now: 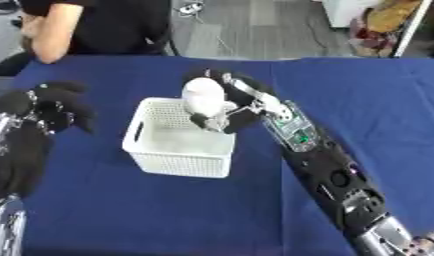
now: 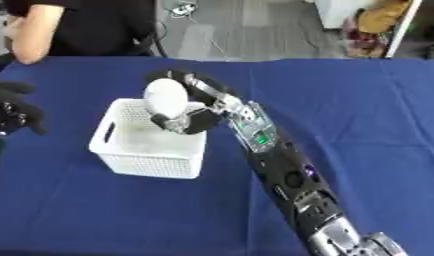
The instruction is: Pick up objects on the table and place them in the box.
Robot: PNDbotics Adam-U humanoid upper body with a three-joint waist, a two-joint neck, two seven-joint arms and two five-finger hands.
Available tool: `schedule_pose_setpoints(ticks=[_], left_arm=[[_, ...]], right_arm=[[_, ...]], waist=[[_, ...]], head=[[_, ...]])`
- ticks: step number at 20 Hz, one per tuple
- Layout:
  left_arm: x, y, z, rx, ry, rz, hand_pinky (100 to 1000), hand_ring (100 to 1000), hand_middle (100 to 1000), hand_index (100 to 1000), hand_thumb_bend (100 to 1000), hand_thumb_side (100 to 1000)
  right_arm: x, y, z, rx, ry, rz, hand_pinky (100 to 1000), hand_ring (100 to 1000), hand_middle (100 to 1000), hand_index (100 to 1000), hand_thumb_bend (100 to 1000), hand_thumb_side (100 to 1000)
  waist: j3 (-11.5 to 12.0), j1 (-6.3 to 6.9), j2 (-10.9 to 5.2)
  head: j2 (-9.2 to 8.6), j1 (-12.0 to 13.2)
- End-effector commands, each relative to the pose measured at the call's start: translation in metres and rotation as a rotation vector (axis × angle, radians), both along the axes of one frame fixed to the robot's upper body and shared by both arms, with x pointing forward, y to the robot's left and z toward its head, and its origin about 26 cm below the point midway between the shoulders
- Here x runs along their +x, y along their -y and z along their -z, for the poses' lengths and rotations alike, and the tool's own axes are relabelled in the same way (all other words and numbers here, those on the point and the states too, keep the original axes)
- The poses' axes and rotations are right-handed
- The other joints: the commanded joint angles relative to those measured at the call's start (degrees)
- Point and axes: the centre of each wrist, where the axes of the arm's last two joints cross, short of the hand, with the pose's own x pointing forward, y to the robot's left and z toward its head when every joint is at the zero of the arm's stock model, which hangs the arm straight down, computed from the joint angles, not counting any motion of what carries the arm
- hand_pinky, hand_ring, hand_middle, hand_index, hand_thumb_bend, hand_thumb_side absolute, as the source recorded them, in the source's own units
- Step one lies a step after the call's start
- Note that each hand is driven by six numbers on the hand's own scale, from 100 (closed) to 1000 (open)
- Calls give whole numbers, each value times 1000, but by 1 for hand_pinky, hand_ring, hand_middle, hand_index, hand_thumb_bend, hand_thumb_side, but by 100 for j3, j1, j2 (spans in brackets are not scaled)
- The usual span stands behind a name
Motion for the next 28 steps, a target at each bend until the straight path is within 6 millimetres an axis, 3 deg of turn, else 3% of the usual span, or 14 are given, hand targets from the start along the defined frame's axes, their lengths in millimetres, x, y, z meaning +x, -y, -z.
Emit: schedule_pose_setpoints(ticks=[1,13,14,15,16,18,21,22,24,28], left_arm=[[0,2,-9,4,34,16,481,566,731,695,116,963],[1,2,-9,3,36,15,481,566,731,694,115,962],[1,2,-9,3,36,15,480,566,731,694,115,962],[1,2,-9,3,36,15,480,566,731,694,115,962],[1,2,-9,3,36,14,480,566,731,694,115,963],[1,2,-9,4,36,14,474,565,731,694,116,963],[1,2,-9,5,35,16,470,565,731,694,116,963],[1,2,-9,5,35,15,470,565,731,694,115,963],[1,2,-9,5,36,14,476,565,730,693,115,963],[1,2,-9,5,37,11,477,565,730,694,115,963]], right_arm=[[0,-6,-3,-149,271,-314,413,620,317,461,100,100],[-1,-8,3,-164,275,-323,418,625,327,466,100,100],[-2,-7,3,-168,283,-325,497,685,394,511,100,100],[-2,-7,3,-171,291,-326,497,685,394,511,100,100],[-2,-5,2,-176,302,-328,588,768,497,597,100,137],[-1,-1,1,-184,322,-330,680,834,547,642,100,174],[-1,4,1,-192,335,-327,724,874,581,674,100,204],[-1,5,1,-195,339,-327,796,937,648,711,100,228],[0,6,1,-202,351,-326,840,974,699,731,111,235],[0,8,0,-216,371,-329,894,1000,757,756,153,259]], waist=[[17,31,-54],[27,33,-54],[26,32,-54],[25,32,-54],[23,30,-56],[21,28,-56],[17,27,-55],[15,26,-54],[11,26,-52],[6,27,-49]], head=[[-41,-87],[-42,-85],[-41,-81],[-41,-79],[-40,-78],[-42,-79],[-39,-71],[-38,-69],[-37,-64],[-39,-56]])
